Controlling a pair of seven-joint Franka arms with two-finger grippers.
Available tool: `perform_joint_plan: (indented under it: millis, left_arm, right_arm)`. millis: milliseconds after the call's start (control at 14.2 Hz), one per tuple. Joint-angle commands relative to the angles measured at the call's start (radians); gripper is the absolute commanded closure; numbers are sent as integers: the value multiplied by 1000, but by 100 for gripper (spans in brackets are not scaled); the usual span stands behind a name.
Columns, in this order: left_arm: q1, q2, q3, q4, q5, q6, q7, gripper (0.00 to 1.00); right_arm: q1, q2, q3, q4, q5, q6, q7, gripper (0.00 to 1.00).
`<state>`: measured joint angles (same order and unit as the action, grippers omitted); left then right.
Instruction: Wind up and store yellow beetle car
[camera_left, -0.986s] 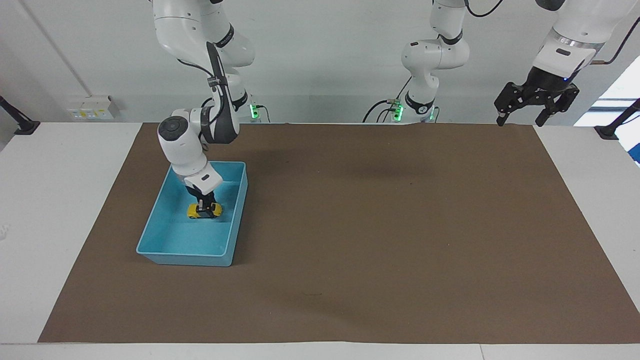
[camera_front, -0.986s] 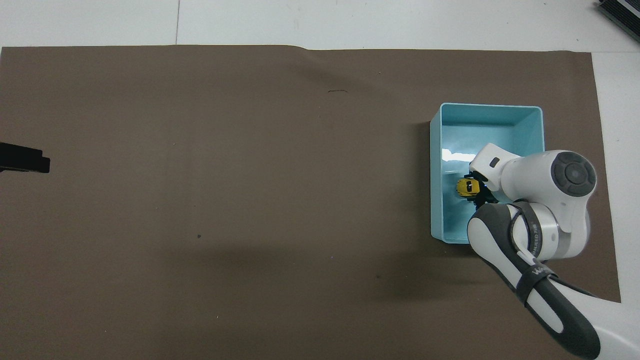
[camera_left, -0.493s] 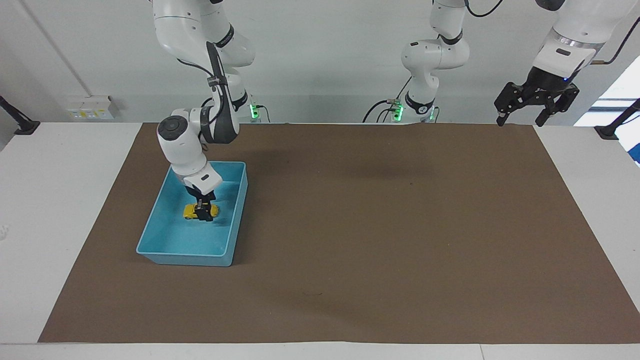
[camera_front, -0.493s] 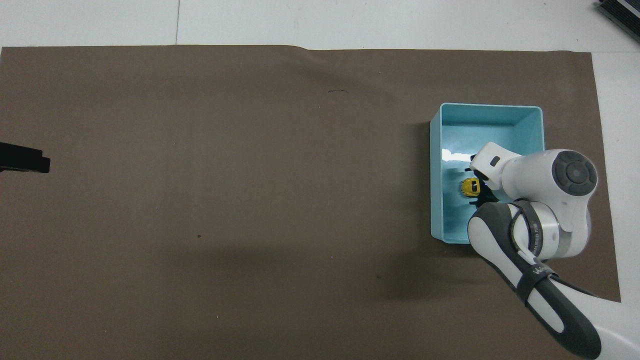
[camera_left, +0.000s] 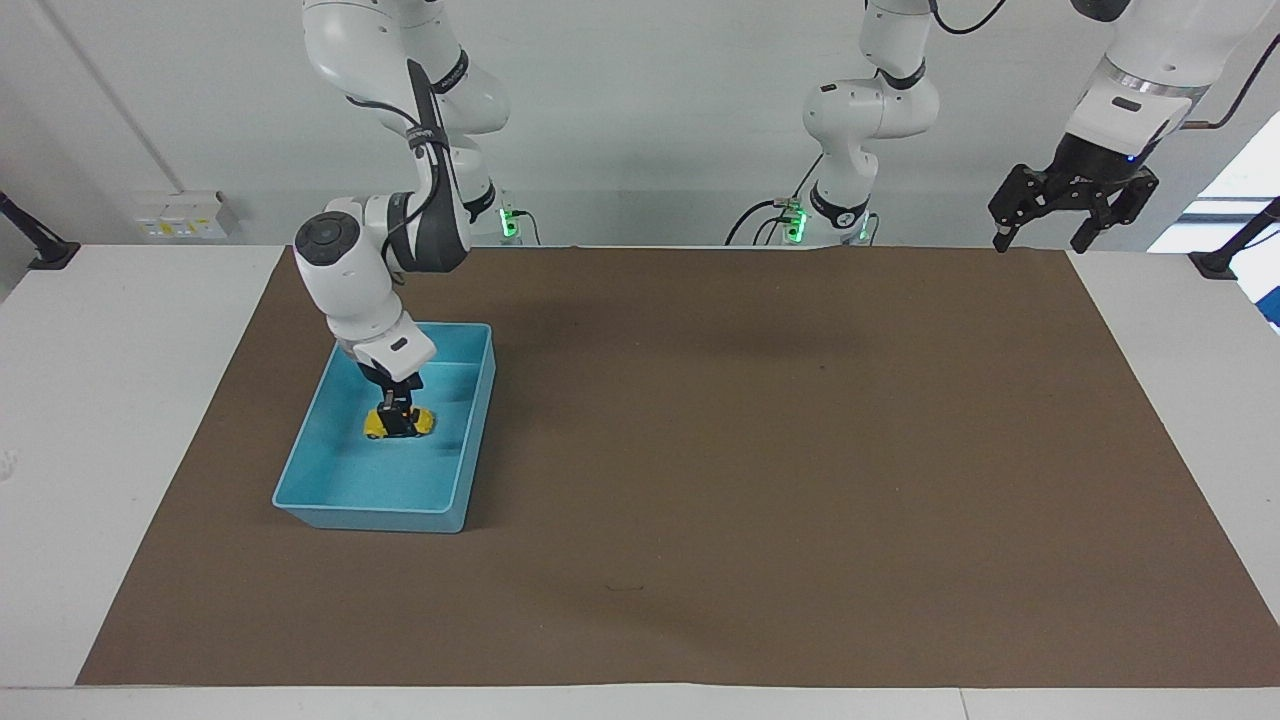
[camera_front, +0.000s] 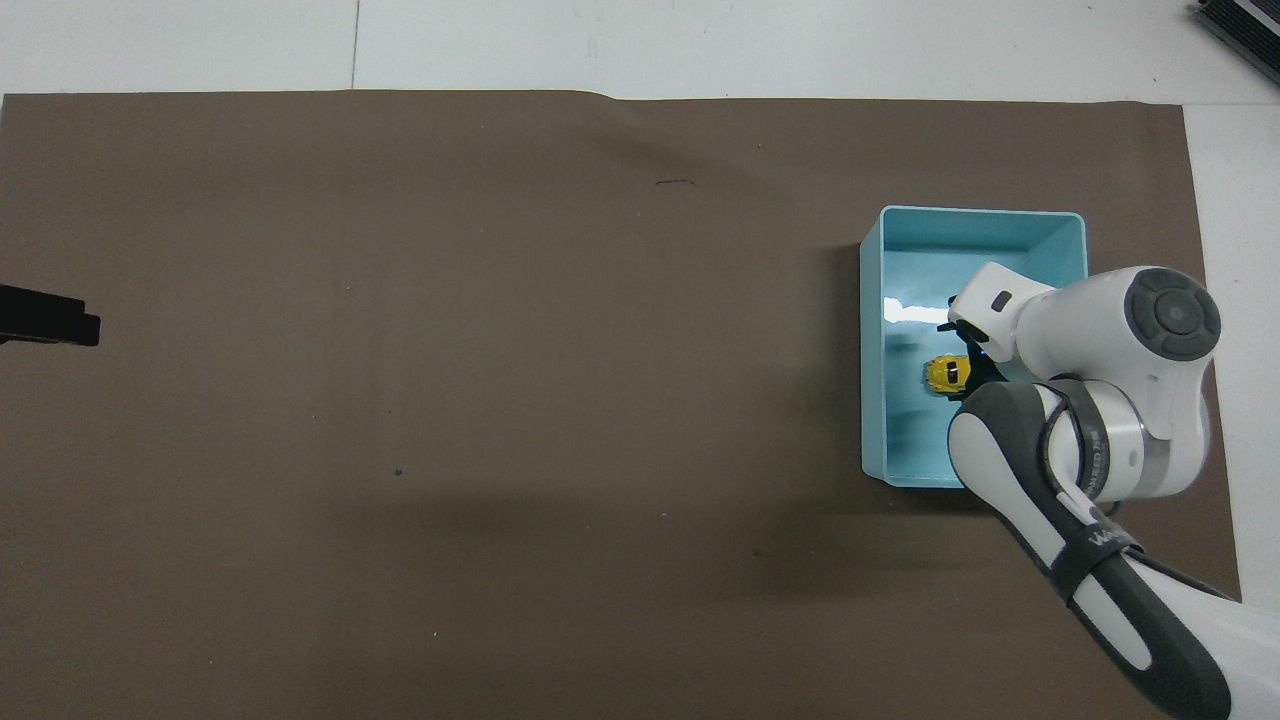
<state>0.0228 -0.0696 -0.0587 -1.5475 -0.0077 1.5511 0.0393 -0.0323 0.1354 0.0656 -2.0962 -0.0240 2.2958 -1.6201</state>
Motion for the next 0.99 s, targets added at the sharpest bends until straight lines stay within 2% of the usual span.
perform_joint_plan:
  millis: [0, 141, 493, 704, 915]
  left_arm:
    - [17, -15, -9, -13, -14, -11, -2, 0]
    - [17, -15, -9, -13, -14, -11, -2, 0]
    - [17, -15, -9, -13, -14, -11, -1, 0]
    - [17, -15, -9, -13, -14, -11, -2, 0]
    - [17, -15, -9, -13, -14, -11, -2, 0]
  right_arm:
    - [-6, -39, 6, 57, 10, -109, -4, 5]
    - [-6, -39, 8, 117, 10, -179, 12, 5]
    - [-5, -55, 10, 172, 85, -246, 46, 0]
    - [-3, -65, 10, 237, 102, -347, 65, 0]
    - [-1, -69, 8, 249, 104, -377, 80, 0]
